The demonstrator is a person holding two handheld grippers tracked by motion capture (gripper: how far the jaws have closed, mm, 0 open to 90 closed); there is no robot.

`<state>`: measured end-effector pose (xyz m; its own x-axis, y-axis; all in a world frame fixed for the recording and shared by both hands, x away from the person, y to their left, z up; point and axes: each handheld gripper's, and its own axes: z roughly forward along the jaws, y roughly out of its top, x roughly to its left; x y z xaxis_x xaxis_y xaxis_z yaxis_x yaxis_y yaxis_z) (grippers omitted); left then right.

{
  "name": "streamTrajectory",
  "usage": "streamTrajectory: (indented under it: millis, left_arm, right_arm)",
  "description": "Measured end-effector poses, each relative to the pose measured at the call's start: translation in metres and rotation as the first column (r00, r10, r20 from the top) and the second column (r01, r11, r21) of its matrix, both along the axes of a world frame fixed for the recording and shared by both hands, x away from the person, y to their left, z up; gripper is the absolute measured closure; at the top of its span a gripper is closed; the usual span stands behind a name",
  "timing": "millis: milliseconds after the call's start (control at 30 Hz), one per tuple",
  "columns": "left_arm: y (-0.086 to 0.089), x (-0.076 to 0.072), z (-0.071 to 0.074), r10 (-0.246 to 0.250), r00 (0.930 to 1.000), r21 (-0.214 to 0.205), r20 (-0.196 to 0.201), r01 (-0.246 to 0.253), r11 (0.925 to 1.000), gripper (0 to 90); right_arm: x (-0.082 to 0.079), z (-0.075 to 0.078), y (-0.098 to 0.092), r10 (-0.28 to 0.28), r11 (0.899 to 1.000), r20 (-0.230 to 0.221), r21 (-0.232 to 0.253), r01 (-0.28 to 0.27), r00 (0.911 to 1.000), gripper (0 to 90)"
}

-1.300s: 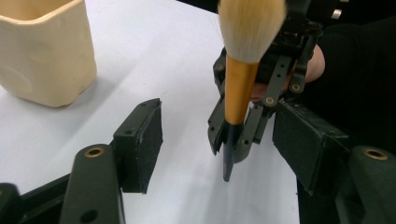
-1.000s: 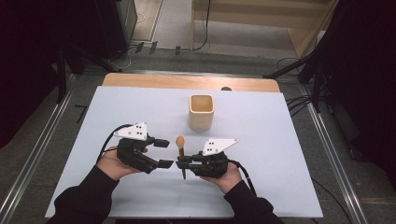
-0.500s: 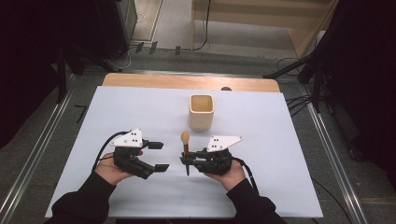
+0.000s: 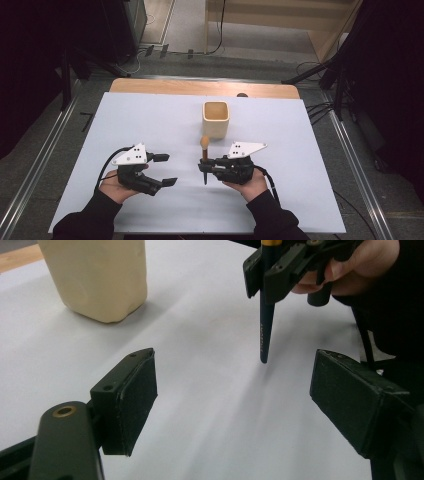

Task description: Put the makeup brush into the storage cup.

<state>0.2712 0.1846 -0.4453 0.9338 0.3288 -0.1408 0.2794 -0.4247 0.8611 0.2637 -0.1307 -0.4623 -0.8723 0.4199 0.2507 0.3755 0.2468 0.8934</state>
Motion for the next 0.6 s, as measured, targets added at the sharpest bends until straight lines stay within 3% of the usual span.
streamTrajectory:
  millis: [433, 600]
  left_arm:
    - [0.01, -0.006, -0.001, 0.028, 0.9995, -0.032, 0.014, -0.027, 0.9991, 19.0]
    - [0.015, -0.013, 0.001, 0.028, 0.9986, -0.052, 0.044, -0.026, 0.9983, 18.7]
  right_arm:
    - [0.002, 0.004, -0.009, -0.042, 0.999, -0.006, 0.011, 0.042, 0.9991, 78.4]
    - [0.002, 0.006, -0.012, -0.064, 0.998, -0.001, 0.019, 0.064, 0.998, 78.4]
